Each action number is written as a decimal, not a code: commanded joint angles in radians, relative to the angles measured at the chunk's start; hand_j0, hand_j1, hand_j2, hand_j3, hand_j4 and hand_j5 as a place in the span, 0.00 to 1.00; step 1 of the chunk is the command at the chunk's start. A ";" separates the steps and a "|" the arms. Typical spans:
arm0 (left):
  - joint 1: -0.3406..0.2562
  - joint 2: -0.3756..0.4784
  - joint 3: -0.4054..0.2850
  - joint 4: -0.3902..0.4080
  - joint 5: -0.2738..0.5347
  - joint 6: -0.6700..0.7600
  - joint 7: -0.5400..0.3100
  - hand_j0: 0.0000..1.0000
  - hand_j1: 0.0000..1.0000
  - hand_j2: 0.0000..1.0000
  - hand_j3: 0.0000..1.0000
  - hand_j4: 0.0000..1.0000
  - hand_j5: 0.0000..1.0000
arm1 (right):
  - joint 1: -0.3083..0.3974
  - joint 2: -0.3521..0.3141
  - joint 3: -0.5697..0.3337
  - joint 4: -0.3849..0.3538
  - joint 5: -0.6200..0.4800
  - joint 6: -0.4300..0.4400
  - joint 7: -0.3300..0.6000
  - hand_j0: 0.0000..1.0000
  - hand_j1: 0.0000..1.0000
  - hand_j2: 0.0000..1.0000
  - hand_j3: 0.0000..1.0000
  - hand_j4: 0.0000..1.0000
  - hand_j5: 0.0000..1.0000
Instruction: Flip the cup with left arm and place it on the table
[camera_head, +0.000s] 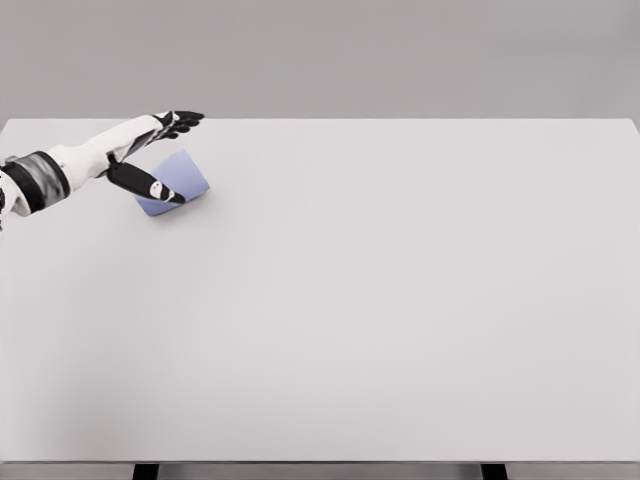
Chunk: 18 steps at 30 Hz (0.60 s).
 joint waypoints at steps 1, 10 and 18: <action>0.000 -0.021 0.015 0.009 -0.015 0.001 -0.012 1.00 1.00 1.00 1.00 1.00 1.00 | 0.000 0.000 0.000 0.001 0.000 0.000 0.000 1.00 1.00 1.00 1.00 1.00 1.00; 0.003 -0.027 0.047 0.015 -0.041 0.000 -0.020 1.00 1.00 1.00 1.00 1.00 1.00 | 0.000 0.000 0.000 -0.001 0.000 0.000 0.000 1.00 1.00 1.00 1.00 1.00 1.00; 0.003 -0.070 0.064 0.038 -0.166 0.001 -0.018 1.00 1.00 1.00 1.00 1.00 1.00 | 0.000 0.000 0.000 0.001 0.000 0.000 0.000 1.00 1.00 1.00 1.00 1.00 1.00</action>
